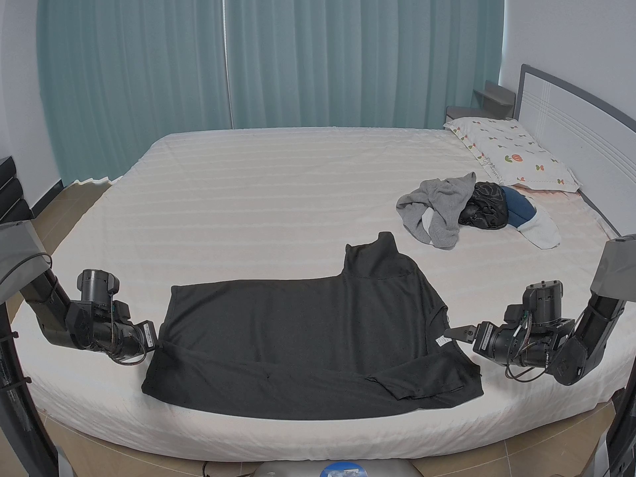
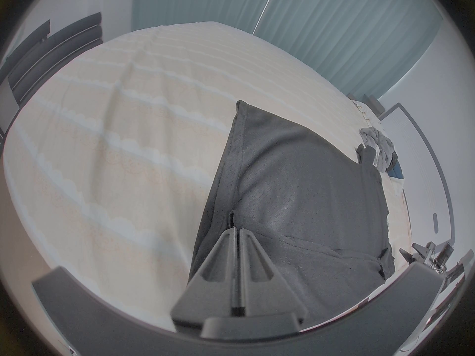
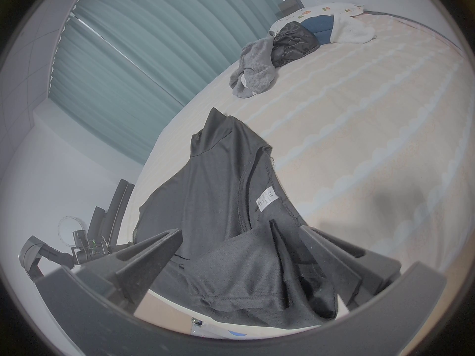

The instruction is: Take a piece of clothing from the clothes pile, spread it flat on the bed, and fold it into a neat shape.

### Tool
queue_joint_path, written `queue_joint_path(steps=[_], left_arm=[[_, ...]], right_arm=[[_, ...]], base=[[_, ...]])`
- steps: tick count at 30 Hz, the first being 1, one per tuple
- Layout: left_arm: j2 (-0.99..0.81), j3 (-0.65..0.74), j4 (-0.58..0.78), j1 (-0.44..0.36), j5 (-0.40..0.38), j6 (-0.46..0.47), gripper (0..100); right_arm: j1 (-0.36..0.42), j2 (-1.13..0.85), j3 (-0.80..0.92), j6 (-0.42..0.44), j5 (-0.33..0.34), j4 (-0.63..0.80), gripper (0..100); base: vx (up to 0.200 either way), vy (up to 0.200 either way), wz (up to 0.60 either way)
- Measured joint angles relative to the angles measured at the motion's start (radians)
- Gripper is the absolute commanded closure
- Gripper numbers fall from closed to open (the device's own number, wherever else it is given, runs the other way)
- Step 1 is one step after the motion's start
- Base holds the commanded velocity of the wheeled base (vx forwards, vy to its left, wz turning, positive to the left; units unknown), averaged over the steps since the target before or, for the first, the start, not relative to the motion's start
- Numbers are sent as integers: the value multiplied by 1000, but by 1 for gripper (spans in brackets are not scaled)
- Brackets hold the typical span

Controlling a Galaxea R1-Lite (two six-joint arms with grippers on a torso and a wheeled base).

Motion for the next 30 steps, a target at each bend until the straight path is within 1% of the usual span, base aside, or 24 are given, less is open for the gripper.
queue_joint_path(steps=[3, 13, 17, 22, 26, 30], left_arm=[[-13, 6, 0, 4, 1, -5, 100], [-43, 22, 2, 10, 1, -7, 100], [-48, 25, 2, 10, 0, -7, 100], [-50, 26, 2, 10, 0, -11, 100], [-51, 26, 3, 9, 0, -18, 100], [-51, 26, 4, 10, 0, -20, 100]], right_arm=[[-1, 6, -5, -6, 19, 1, 0], [-20, 47, -13, -98, 102, 1, 0], [-23, 65, -33, -111, 124, 3, 0], [-22, 97, -79, -123, 132, 12, 0], [-21, 140, -107, -156, 133, 13, 0], [-25, 185, -133, -170, 141, 5, 0]], base=[[0, 0, 0], [0, 0, 0], [0, 0, 0], [0, 0, 0], [0, 0, 0], [0, 0, 0]])
